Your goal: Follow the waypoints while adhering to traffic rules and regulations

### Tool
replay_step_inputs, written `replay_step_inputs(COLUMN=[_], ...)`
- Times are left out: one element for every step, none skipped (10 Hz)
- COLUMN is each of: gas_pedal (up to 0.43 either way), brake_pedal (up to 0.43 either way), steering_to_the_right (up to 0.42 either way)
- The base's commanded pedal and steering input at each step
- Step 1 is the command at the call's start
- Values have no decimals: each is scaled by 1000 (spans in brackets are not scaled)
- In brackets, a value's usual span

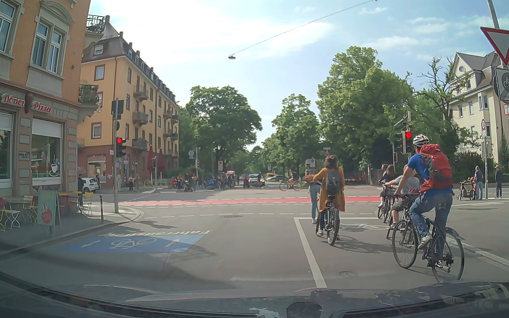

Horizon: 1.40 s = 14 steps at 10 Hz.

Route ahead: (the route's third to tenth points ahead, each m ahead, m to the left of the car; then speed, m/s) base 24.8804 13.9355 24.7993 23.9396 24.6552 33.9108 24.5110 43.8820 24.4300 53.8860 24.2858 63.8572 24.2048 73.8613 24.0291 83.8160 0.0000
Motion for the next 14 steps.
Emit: replay_step_inputs(gas_pedal=[0,0,0,0,0,0,0,0,0,0,0,0,0,0], brake_pedal=[287,287,287,287,287,287,287,287,287,287,287,287,287,287], steering_to_the_right=[-14,-15,-15,-14,-15,-14,-14,-14,-14,-14,-14,-14,-15,-15])
